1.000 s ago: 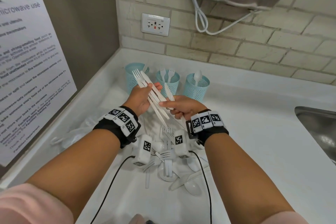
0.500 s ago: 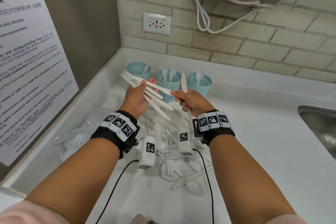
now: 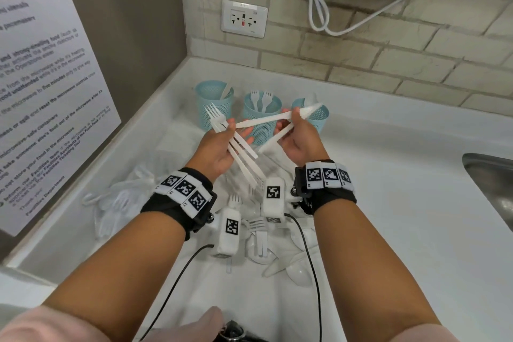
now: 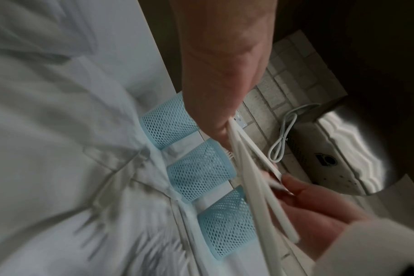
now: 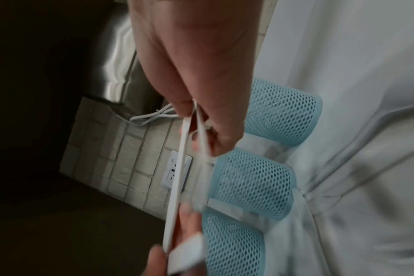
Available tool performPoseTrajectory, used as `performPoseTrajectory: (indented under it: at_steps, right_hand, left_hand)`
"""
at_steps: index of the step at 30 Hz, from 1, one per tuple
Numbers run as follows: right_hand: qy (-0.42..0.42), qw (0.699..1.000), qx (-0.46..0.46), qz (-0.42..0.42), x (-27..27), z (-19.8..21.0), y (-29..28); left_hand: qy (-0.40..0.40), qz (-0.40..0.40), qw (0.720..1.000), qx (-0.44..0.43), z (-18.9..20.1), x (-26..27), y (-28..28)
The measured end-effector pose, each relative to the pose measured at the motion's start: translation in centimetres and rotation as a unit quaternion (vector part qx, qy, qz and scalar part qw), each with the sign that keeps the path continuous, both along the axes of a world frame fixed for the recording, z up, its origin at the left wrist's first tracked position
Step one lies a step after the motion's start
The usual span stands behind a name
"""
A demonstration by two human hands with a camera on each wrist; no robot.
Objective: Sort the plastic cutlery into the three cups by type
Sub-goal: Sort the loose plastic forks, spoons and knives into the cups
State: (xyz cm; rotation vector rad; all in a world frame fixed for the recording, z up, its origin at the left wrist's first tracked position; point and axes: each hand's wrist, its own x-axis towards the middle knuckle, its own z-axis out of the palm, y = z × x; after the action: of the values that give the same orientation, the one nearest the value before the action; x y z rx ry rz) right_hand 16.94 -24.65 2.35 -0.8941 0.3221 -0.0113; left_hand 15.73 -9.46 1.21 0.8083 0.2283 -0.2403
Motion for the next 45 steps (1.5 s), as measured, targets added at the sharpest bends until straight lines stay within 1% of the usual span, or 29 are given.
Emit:
performPoseTrajectory:
  at_steps: [1, 3, 4, 5, 6, 7, 8, 9, 10, 11, 12, 13, 15, 17, 18, 21, 27, 30, 35, 37, 40, 41, 42, 45]
  right_hand:
    - [-0.004, 0.999, 0.03, -0.022, -0.1, 0.0, -0.3]
    - [-0.012, 0.995, 0.095, -0.039, -0.3, -0.3, -0.7]
    - [-0.012, 0.993, 0.113, -0.035, -0.4, -0.5, -0.8]
    - [-0.004, 0.994, 0.111, -0.02, -0.5, -0.6, -0.7]
    - [0.012, 0.997, 0.079, 0.005, -0.6, -0.6, -0.6]
    - [0.03, 0.999, 0.017, 0.039, -0.7, -0.6, -0.4]
    - [0.045, 0.994, -0.067, 0.078, -0.8, -0.6, -0.1]
    - [0.053, 0.979, -0.159, 0.12, -1.0, -0.6, 0.2]
    - [0.059, 0.953, -0.251, 0.16, -1.2, -0.7, 0.4]
    - [0.064, 0.92, -0.329, 0.204, -1.4, -0.9, 0.7]
    - [0.066, 0.888, -0.383, 0.248, -1.5, -1.2, 0.9]
    - [0.065, 0.86, -0.413, 0.292, -1.6, -1.4, 1.2]
    - [0.063, 0.825, -0.441, 0.348, -1.6, -1.8, 1.5]
    - [0.063, 0.804, -0.464, 0.366, -1.4, -2.0, 1.5]
    - [0.064, 0.799, -0.47, 0.369, -1.4, -2.1, 1.3]
    - [0.056, 0.805, -0.456, 0.374, -1.5, -2.4, 1.1]
    - [0.058, 0.822, -0.454, 0.339, -1.8, -2.0, 0.2]
    - [0.039, 0.829, -0.449, 0.33, -2.0, -1.6, 0.3]
    - [0.03, 0.852, -0.433, 0.292, -2.0, -1.7, 1.0]
    - [0.027, 0.851, -0.434, 0.295, -2.0, -1.6, 0.9]
    - [0.029, 0.837, -0.437, 0.326, -2.1, -1.7, -0.1]
    - [0.03, 0.842, -0.423, 0.333, -2.1, -1.9, -0.5]
    - [0.031, 0.853, -0.398, 0.335, -2.0, -2.0, -0.9]
    - [0.018, 0.894, -0.298, 0.335, -2.1, -1.9, -1.3]
  left_hand:
    - [-0.009, 0.002, 1.0, 0.006, 0.0, 0.0, 0.2]
    - [-0.021, 0.014, 1.0, 0.009, -0.1, -0.1, 0.8]
    - [-0.025, 0.02, 0.999, 0.01, -0.2, -0.2, 1.0]
    - [-0.03, 0.023, 0.999, 0.008, -0.1, -0.2, 1.2]
    - [-0.034, 0.023, 0.999, 0.007, -0.1, -0.2, 1.3]
    - [-0.041, 0.022, 0.999, 0.005, -0.1, -0.2, 1.4]
    - [-0.047, 0.021, 0.999, 0.003, -0.1, -0.1, 1.4]
    - [-0.053, 0.018, 0.998, -0.001, -0.1, -0.1, 1.4]
    - [-0.058, 0.015, 0.998, -0.008, 0.0, 0.0, 1.3]
    - [-0.063, 0.014, 0.998, -0.018, 0.0, 0.0, 1.3]
    - [-0.066, 0.014, 0.997, -0.027, 0.0, 0.1, 1.3]
    - [-0.069, 0.016, 0.997, -0.033, 0.0, 0.1, 1.3]
    - [-0.074, 0.02, 0.996, -0.04, 0.0, 0.1, 1.3]
    - [-0.073, 0.023, 0.996, -0.046, 0.0, 0.1, 1.4]
    - [-0.073, 0.023, 0.996, -0.051, 0.0, 0.1, 1.5]
    - [-0.076, 0.023, 0.995, -0.062, -0.1, 0.2, 1.6]
    - [-0.077, 0.027, 0.995, -0.061, 0.2, 0.4, 2.2]
    - [-0.074, 0.032, 0.995, -0.059, 0.2, 0.4, 2.1]
    - [-0.079, 0.025, 0.995, -0.057, 0.1, 0.4, 1.7]
    - [-0.079, 0.025, 0.995, -0.054, 0.2, 0.5, 1.8]
    - [-0.074, 0.052, 0.994, -0.059, 0.7, 0.8, 2.8]
    - [-0.071, 0.063, 0.994, -0.061, 0.7, 1.0, 3.3]
    - [-0.068, 0.072, 0.993, -0.062, 0.8, 1.2, 3.7]
    - [-0.052, 0.084, 0.994, -0.042, 0.4, 1.7, 4.4]
